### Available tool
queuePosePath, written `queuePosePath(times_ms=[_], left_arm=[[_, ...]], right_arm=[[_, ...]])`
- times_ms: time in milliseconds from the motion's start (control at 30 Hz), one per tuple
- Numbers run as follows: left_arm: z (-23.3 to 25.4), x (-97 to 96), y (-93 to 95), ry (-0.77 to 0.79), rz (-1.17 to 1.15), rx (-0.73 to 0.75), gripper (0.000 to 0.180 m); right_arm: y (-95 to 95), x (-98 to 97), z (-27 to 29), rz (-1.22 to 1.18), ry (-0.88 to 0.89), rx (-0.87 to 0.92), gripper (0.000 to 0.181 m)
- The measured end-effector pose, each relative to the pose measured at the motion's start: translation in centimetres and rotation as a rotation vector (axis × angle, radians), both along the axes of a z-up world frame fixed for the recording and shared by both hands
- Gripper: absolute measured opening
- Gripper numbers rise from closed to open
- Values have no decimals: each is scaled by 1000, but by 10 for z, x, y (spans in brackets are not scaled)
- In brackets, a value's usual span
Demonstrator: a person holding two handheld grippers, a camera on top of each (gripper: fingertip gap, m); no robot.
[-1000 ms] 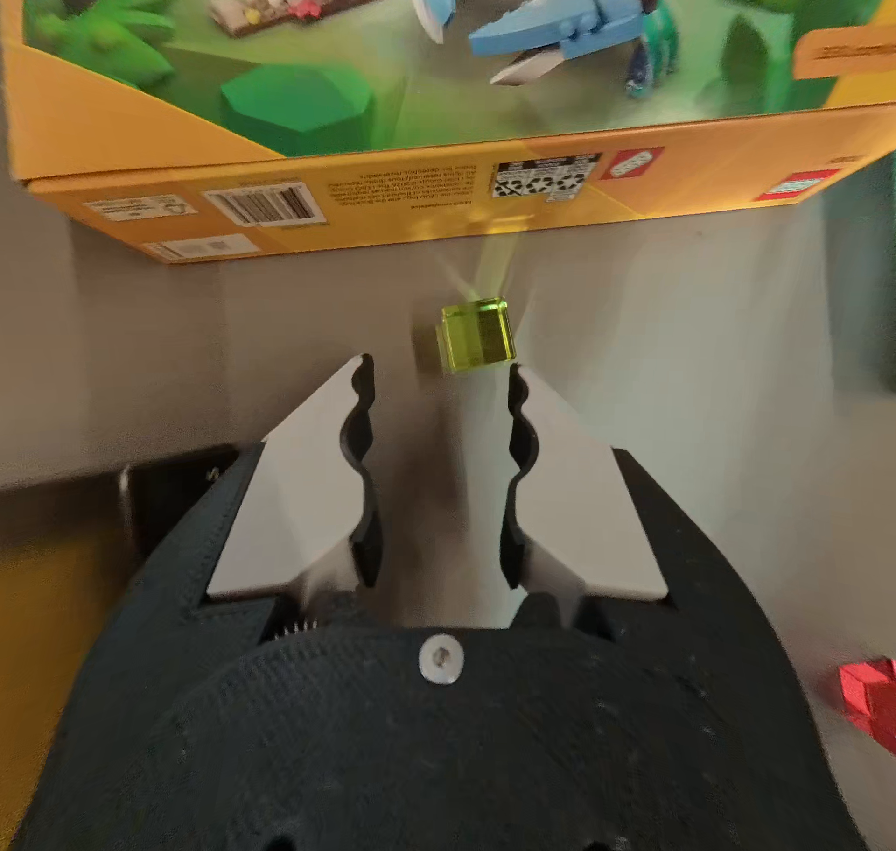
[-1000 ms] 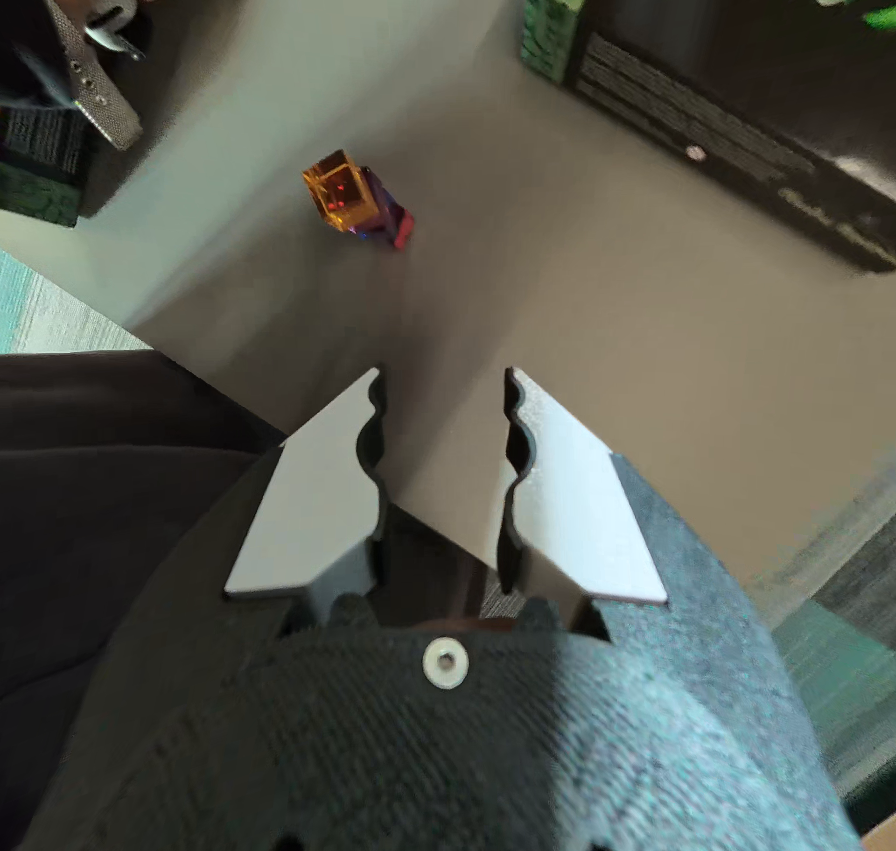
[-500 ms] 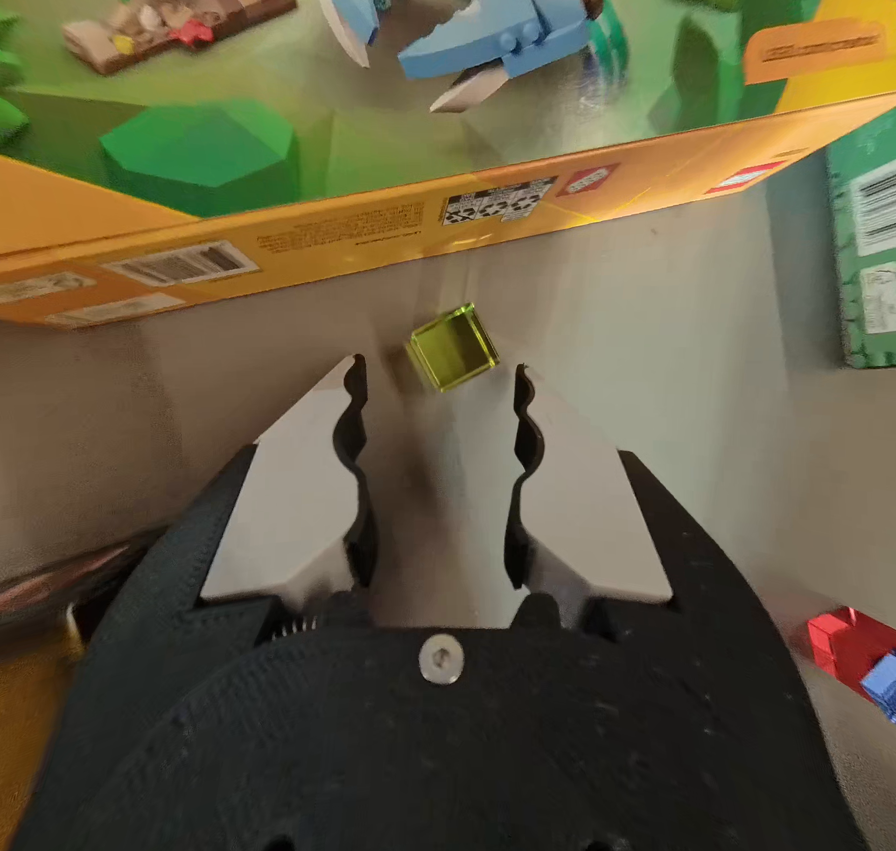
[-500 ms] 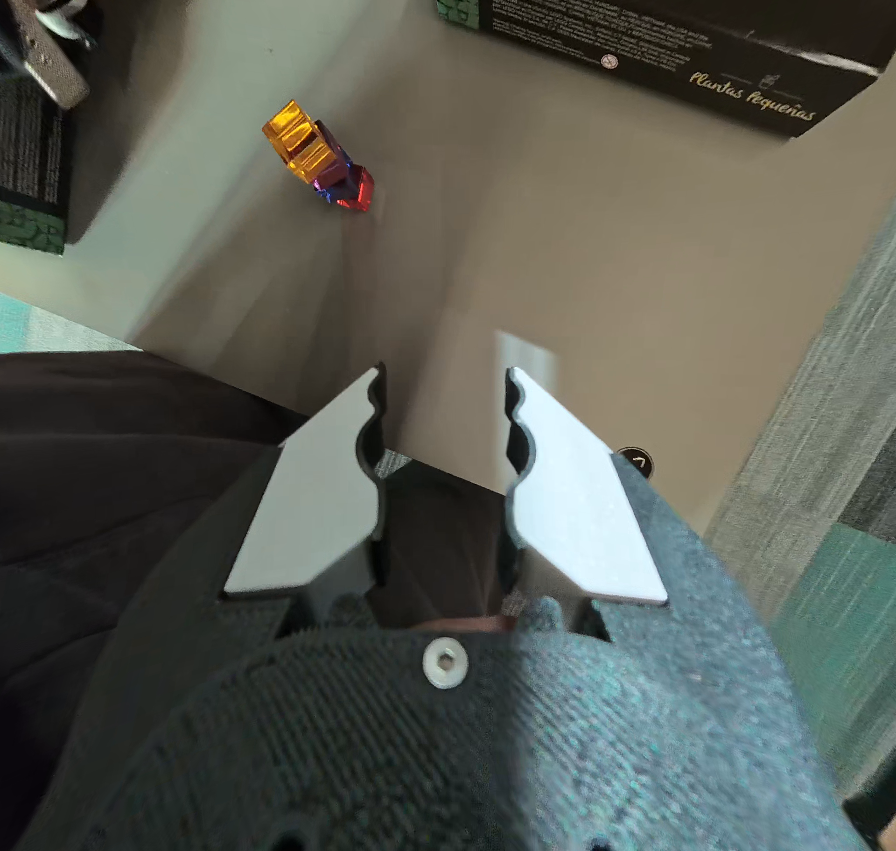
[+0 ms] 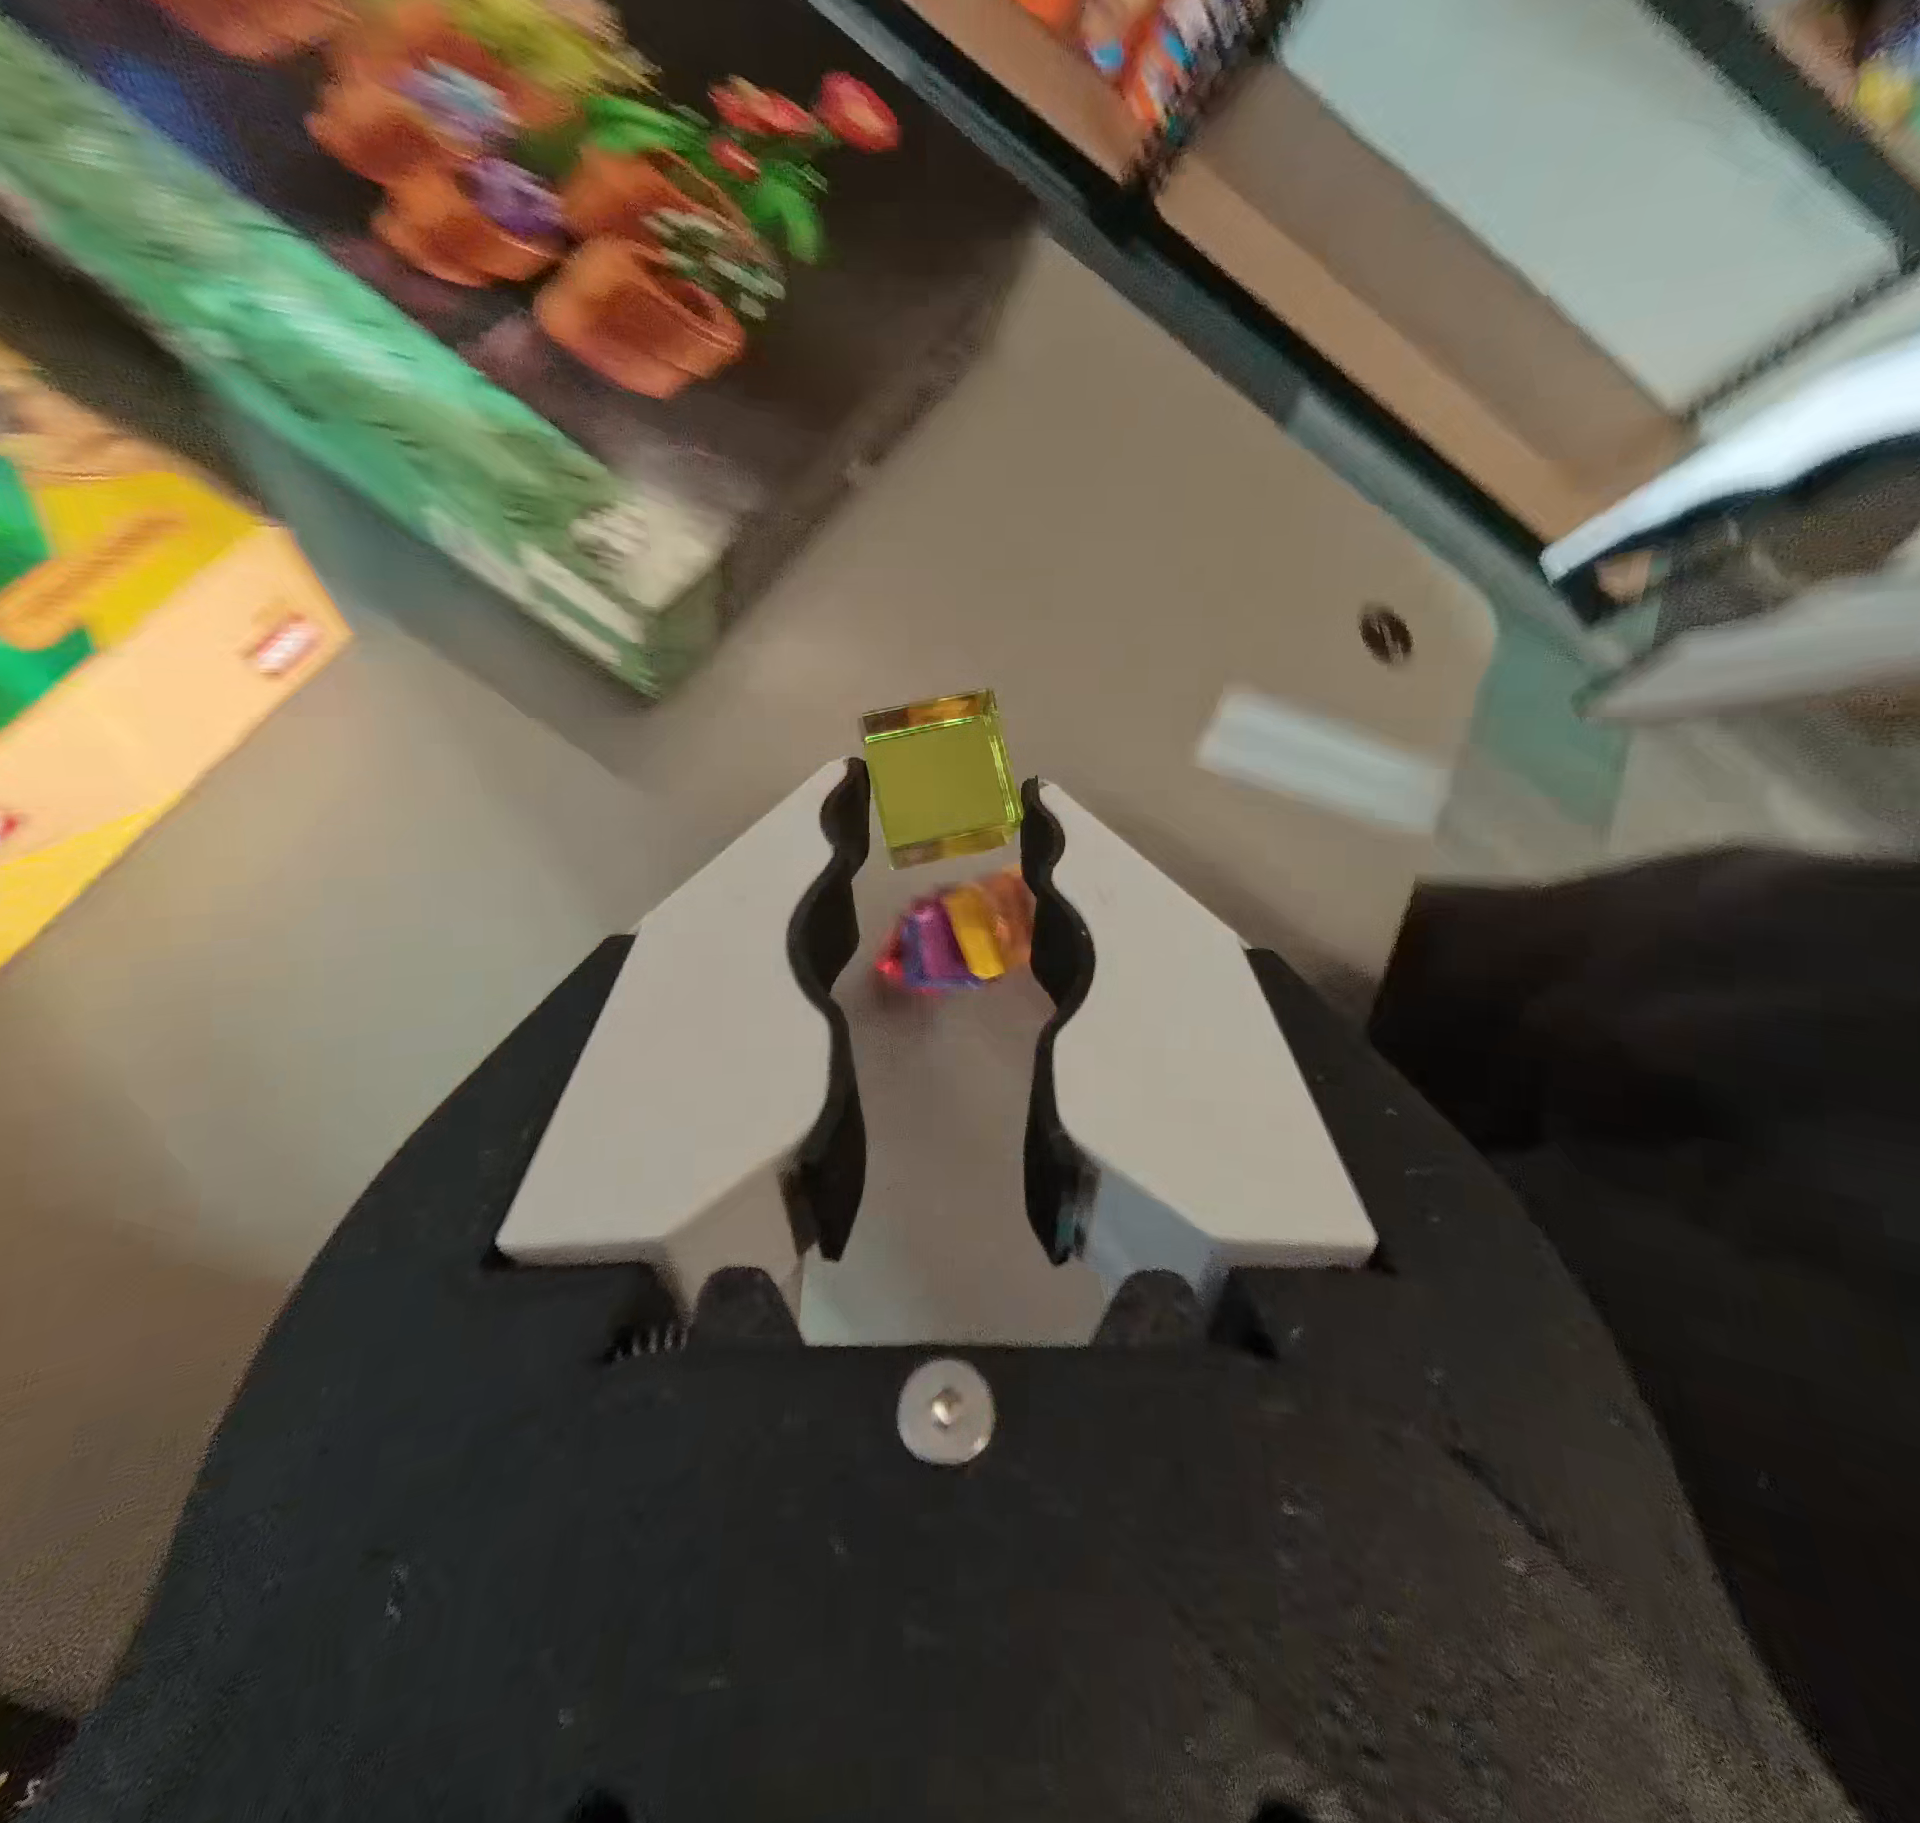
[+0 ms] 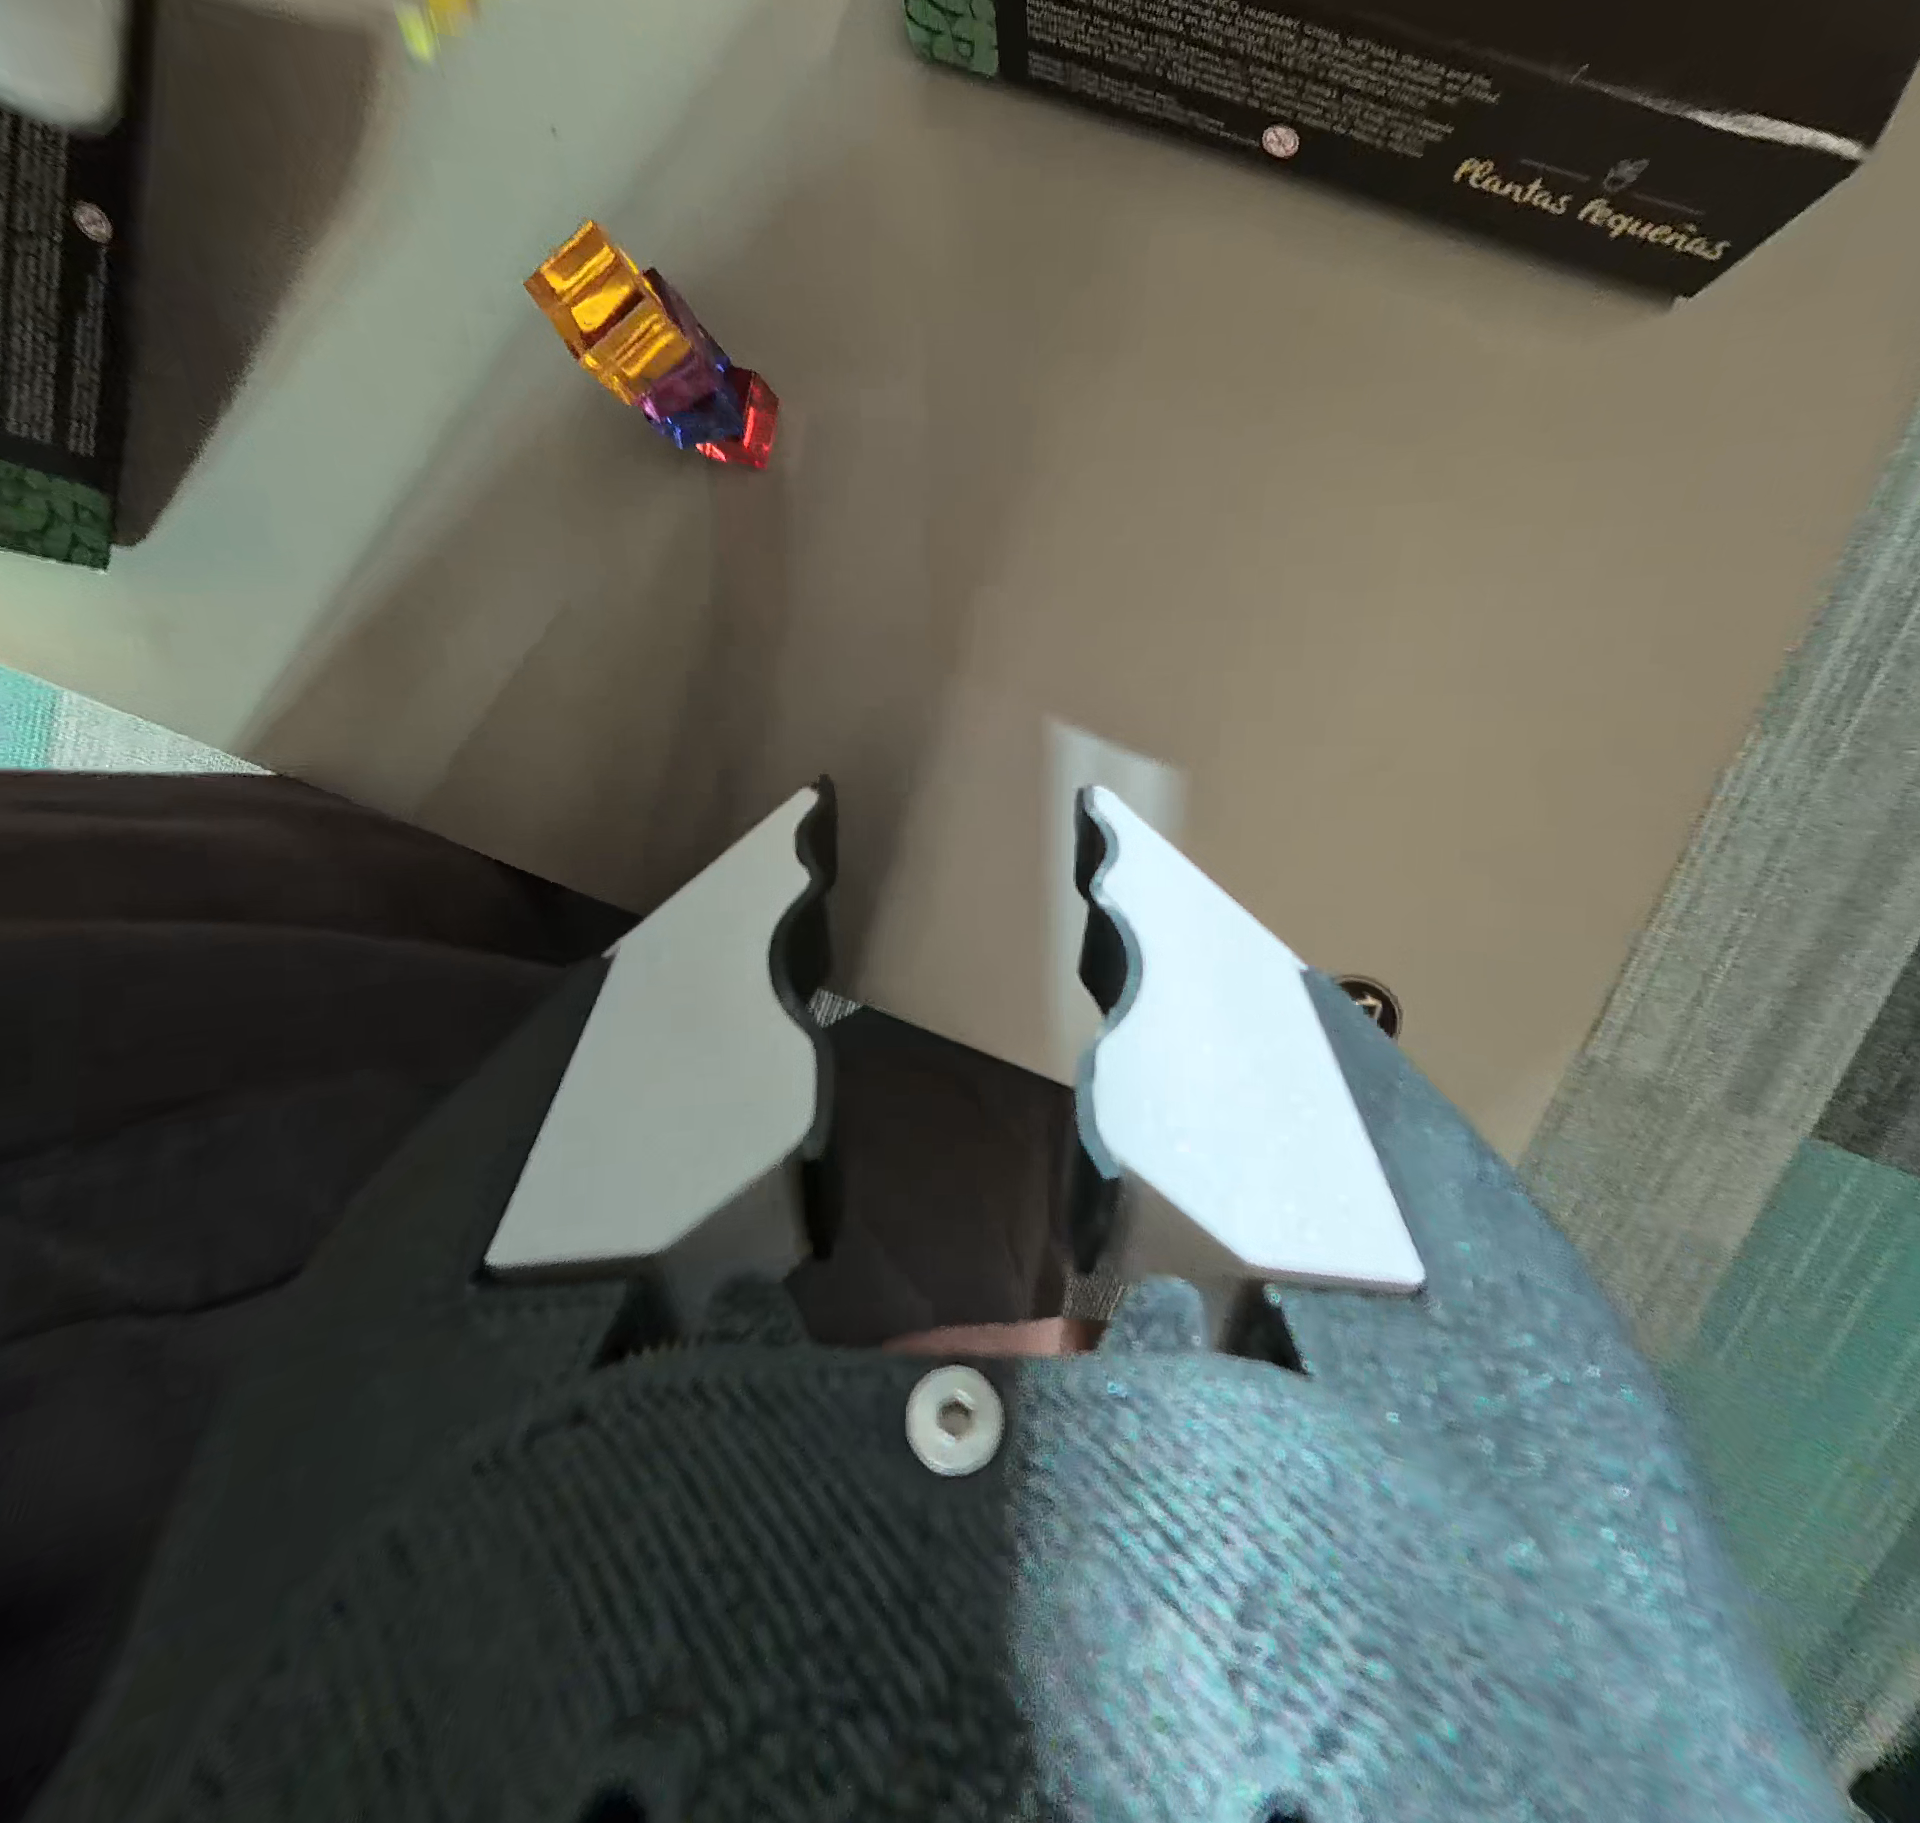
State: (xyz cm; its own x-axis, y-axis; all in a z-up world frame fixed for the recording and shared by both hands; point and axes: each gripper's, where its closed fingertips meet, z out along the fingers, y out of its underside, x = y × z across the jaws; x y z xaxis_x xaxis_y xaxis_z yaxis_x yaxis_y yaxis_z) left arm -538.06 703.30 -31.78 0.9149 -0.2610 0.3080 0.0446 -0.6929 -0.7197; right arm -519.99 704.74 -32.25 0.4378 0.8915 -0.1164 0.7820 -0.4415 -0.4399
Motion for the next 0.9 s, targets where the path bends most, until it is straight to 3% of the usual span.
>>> queuePosePath(times_ms=[100,367,733,900], left_arm=[[-21,30,-18,80,-90,-60,25],[-37,33,-23,63,-42,-105,24],[-43,37,-20,87,-32,-100,24],[-41,35,-23,103,-9,-94,33]], right_arm=[[3,-9,0,17,18,4,45],[-1,-8,-7,39,16,-12,45],[1,-6,-8,41,21,-23,44],[-1,-11,-9,57,33,-34,44]])
